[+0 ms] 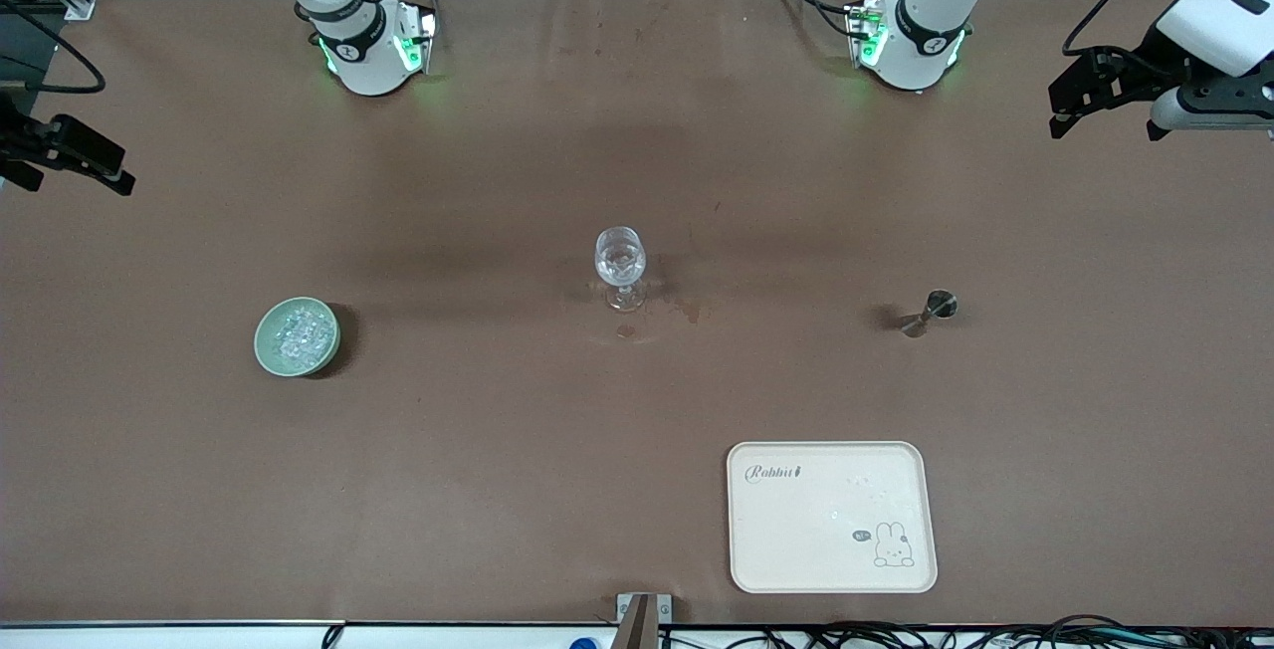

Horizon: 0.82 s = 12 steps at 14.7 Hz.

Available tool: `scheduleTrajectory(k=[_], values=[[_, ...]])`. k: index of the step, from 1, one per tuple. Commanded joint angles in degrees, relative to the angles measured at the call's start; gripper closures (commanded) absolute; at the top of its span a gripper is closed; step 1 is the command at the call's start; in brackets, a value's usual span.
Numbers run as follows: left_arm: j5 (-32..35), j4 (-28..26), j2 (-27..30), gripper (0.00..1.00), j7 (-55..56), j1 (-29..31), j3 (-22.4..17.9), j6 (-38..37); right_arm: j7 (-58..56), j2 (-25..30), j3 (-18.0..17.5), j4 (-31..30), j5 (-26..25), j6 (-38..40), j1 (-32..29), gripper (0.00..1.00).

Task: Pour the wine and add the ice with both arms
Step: 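Reach the right gripper to the ice bowl while the left gripper reaches the jigger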

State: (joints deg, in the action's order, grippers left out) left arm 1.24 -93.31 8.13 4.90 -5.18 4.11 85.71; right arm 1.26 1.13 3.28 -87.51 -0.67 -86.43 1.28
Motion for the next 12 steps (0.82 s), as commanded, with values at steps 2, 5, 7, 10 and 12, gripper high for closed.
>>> scheduleTrajectory(k=[2,5,7,10,12], values=[[1.31,1.81,-0.66,0.00,0.02,0.17,0.28,-1.34,0.05,-1.04,0.33,0.76,-0.12,-1.89,0.30,0.00],[1.40,3.65,-2.93,0.00,0.03,0.78,-0.42,-1.34,0.05,-1.30,0.33,0.67,-0.12,-2.42,0.30,0.00],[1.31,6.29,-5.84,0.00,-0.33,2.63,-0.34,-1.34,0.05,-1.30,0.33,0.58,-0.20,-2.51,0.30,0.00],[1.05,6.12,-7.60,0.00,0.46,4.30,-0.34,-1.77,0.05,-1.57,0.33,-0.47,-0.38,-3.21,0.22,0.00],[0.26,5.94,-9.35,0.00,2.21,8.06,-0.34,-2.30,0.05,-1.57,0.41,-2.57,-0.38,-5.49,0.04,0.00]])
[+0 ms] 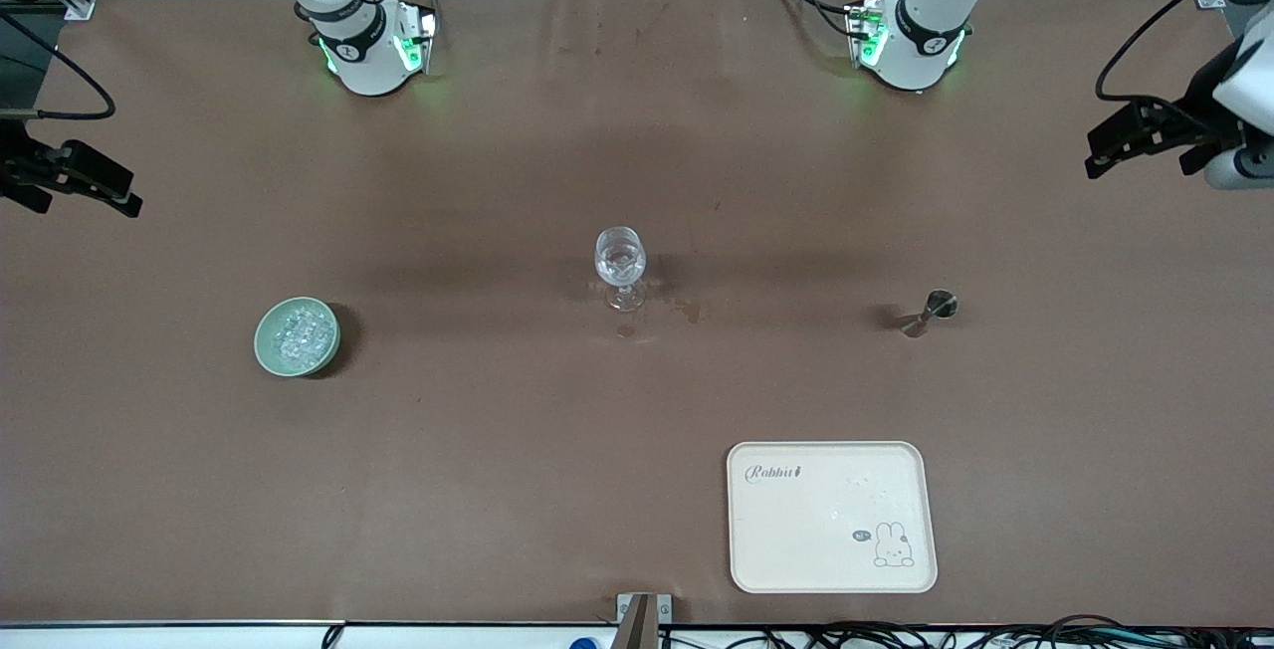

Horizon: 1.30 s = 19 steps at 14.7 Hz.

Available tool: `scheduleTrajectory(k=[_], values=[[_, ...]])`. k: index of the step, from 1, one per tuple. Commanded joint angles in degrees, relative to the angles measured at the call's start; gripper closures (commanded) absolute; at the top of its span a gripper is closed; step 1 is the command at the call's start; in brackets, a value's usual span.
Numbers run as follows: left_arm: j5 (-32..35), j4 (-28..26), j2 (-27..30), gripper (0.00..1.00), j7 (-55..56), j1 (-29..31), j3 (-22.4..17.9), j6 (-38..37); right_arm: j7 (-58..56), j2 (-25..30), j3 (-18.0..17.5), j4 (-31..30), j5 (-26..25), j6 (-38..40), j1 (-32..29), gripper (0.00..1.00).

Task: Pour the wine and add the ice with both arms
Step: 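Reach the right gripper to the ice bowl while the left gripper reaches the jigger, then grasp an ice cube with the right gripper while the left gripper grasps the jigger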

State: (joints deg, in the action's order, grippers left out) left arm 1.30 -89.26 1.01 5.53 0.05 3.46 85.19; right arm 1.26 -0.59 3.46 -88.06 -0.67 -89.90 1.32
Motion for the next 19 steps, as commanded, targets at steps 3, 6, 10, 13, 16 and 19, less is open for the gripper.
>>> scheduleTrajectory(k=[3,6,10,13,16,19], values=[[-5.24,0.24,-5.31,0.00,7.63,8.11,0.40,-2.22,0.05,0.23,0.23,-8.33,-0.47,-8.25,0.09,0.00],[-9.63,-0.83,-9.78,0.00,17.98,9.96,0.40,-1.96,0.05,0.24,0.23,-18.07,-0.47,-19.74,0.09,0.00],[-19.29,-0.83,-17.34,0.00,28.56,13.04,0.40,-1.61,0.05,-3.62,0.23,-25.40,-0.47,-29.80,-0.26,0.01],[-24.75,-0.65,-23.32,0.00,29.89,16.54,0.40,-0.82,0.14,-8.27,0.23,-26.81,-0.47,-33.23,-0.35,0.03],[-30.89,-0.47,-29.12,0.00,30.15,18.49,0.32,-0.38,0.14,-11.71,0.23,-31.36,-0.47,-42.43,-0.70,0.03],[-34.77,-0.47,-34.13,0.00,32.52,19.63,0.31,2.34,0.23,-14.08,0.23,-34.02,-0.47,-47.47,-0.79,0.03]])
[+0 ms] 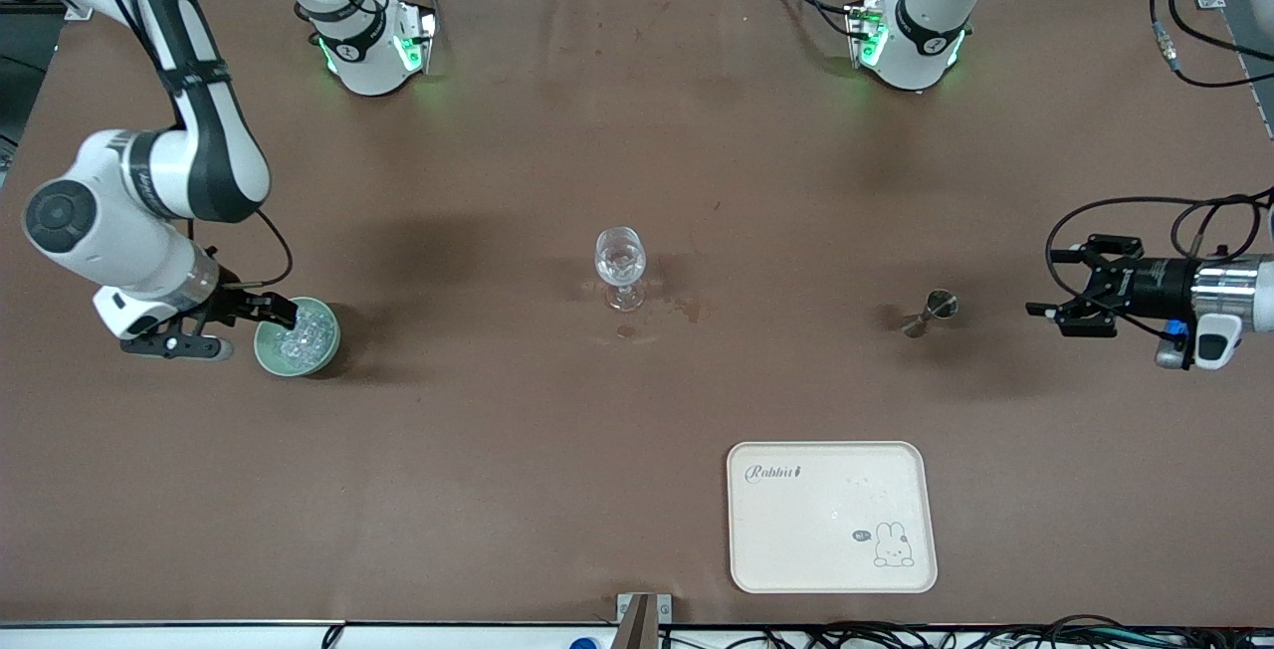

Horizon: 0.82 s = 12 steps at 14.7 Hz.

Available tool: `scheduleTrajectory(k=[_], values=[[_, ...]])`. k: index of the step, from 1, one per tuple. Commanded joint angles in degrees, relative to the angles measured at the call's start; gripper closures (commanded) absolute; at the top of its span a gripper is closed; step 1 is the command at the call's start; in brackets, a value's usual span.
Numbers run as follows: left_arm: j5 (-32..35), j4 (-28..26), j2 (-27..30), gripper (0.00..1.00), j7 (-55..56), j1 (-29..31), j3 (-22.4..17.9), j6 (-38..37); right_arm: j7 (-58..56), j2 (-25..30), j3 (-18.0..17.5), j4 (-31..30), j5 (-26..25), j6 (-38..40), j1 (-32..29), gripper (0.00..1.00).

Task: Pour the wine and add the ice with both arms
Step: 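Grasp an ice cube with the right gripper while the left gripper grasps the jigger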

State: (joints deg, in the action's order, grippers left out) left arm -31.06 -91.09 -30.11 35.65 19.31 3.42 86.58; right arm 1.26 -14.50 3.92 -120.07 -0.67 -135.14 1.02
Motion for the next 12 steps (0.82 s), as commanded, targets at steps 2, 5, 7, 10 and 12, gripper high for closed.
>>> scheduleTrajectory(k=[2,5,7,10,12], values=[[-5.22,1.35,-5.91,0.00,5.72,0.47,0.36,3.15,0.24,-2.28,-0.32,-2.01,-0.38,-3.54,-0.49,0.05],[-7.69,1.35,-9.08,0.00,6.97,0.38,0.36,5.96,0.24,-4.13,-0.32,-2.01,-0.21,-5.13,-0.49,0.10],[-9.36,1.17,-11.10,0.00,6.89,0.38,0.45,6.94,0.24,-5.97,-0.23,-2.09,-0.21,-7.40,-0.58,0.16],[-11.48,0.30,-13.13,0.02,6.36,0.21,0.45,6.94,0.24,-7.30,-0.32,-1.92,-0.21,-8.65,-1.37,0.20],[-12.61,-0.93,-13.92,0.03,5.40,0.21,0.53,6.94,0.24,-7.91,-0.32,-2.00,-0.21,-9.78,-1.28,0.24]])
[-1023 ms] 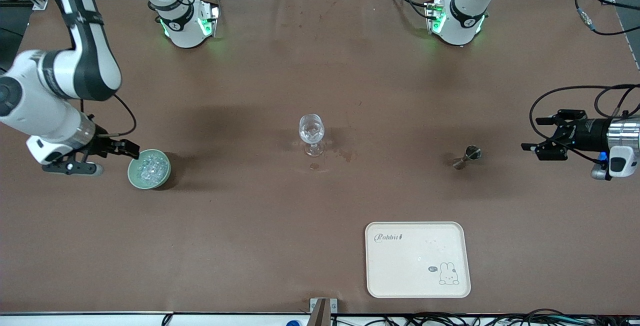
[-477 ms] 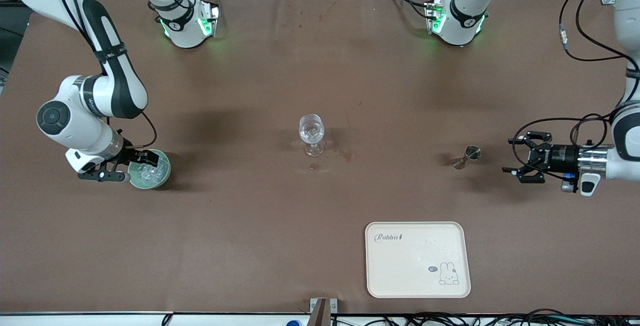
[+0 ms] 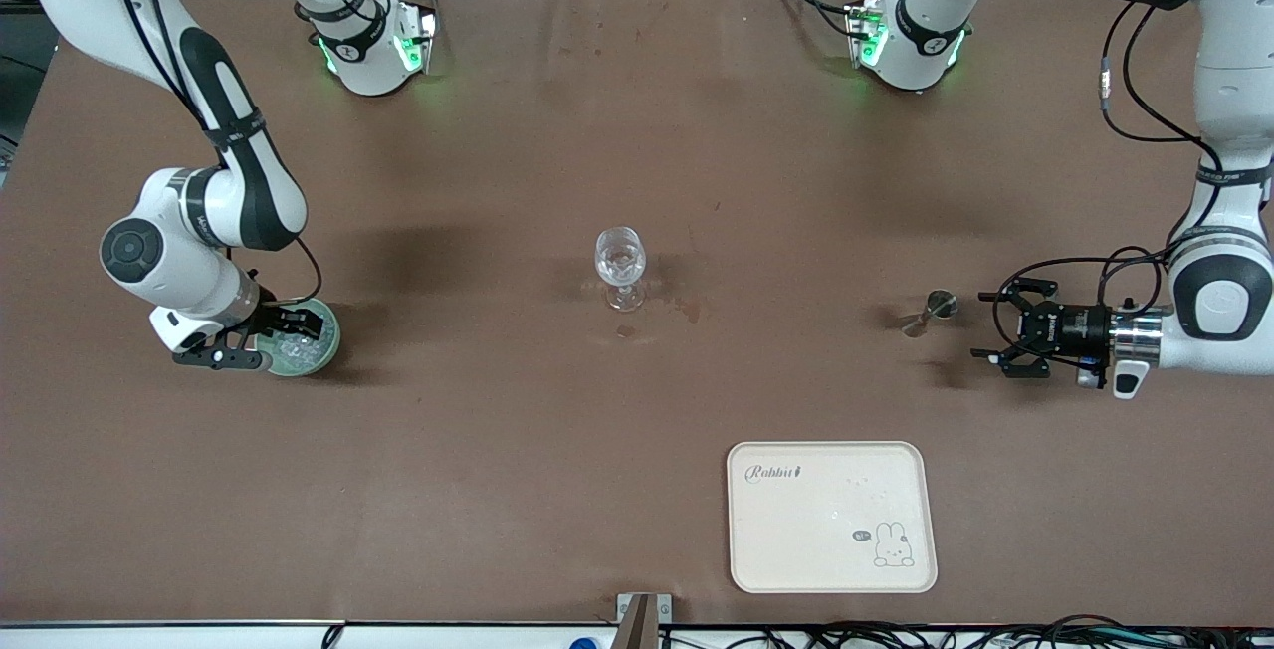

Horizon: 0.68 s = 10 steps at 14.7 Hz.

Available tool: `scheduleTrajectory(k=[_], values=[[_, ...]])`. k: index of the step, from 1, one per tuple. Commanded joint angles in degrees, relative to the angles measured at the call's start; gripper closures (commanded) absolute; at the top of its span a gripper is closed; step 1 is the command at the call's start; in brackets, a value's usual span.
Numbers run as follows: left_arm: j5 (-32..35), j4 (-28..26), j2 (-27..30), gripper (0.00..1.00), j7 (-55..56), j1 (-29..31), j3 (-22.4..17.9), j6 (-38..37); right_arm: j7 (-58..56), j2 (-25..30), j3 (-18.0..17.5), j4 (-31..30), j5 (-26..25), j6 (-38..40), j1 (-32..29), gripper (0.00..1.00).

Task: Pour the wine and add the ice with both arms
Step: 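Grasp an ice cube with the right gripper while the left gripper grasps the jigger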

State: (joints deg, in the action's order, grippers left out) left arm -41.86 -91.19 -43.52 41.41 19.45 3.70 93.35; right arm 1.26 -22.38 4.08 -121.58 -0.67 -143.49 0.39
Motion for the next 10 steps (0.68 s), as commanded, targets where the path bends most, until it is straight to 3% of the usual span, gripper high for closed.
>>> scheduleTrajectory(k=[1,5,10], values=[[-2.61,-1.18,-0.69,0.05,-0.72,-0.11,0.25,0.17,0.23,-0.38,-0.47,-0.50,-0.21,-1.78,-0.66,0.26],[-2.88,-2.67,-0.87,0.11,-3.87,-0.55,0.60,0.17,0.41,-0.47,-0.47,-0.41,-0.21,-1.79,-0.39,0.41],[-2.88,-3.38,-2.36,0.17,-7.84,-0.55,0.60,0.17,1.02,-0.21,-0.47,-0.24,-0.21,-1.09,-0.30,0.84]])
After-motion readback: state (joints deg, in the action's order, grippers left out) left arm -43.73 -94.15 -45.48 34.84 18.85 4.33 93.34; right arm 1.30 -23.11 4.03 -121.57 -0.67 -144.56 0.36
